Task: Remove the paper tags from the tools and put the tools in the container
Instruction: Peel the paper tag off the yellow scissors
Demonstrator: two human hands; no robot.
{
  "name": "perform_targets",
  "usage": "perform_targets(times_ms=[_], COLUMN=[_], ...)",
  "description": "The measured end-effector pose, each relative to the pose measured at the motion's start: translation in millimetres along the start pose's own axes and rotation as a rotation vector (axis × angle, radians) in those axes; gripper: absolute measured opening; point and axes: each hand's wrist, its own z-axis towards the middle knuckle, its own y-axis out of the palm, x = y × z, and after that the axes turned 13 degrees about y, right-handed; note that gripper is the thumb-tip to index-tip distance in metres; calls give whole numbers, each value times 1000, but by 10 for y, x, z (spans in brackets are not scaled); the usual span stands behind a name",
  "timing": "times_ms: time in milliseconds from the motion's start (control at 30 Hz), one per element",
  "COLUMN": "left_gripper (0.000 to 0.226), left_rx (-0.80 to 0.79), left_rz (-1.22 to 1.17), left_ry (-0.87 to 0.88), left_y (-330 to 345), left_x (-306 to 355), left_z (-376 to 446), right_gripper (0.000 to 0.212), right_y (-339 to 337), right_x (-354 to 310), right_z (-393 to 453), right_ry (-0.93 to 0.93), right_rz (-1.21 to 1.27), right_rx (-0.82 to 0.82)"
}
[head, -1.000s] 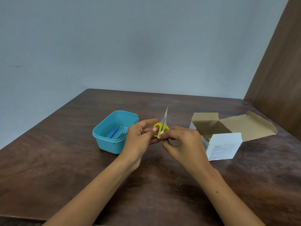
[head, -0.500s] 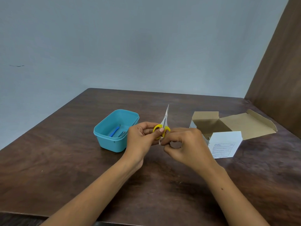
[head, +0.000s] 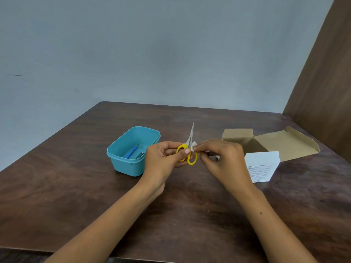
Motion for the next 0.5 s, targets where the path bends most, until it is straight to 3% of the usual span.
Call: perform_targets(times_ms=[167,333,500], left_gripper=[21,22,20], left_rx=[2,-35,-31], left_rz=[29,72,54], left_ry=[14,2,-26], left_y=[-1,8,2], left_x=[-6,-14,-1], left_z=[4,-8,-16], right_gripper=[9,9,8], right_y=[-12,7,-8], right_x=[-37,-3,-28], right_z=[-27,-5,-18], right_ry=[9,1,7], right_rz=[2,28,-7], right_rx=[-44,71,1])
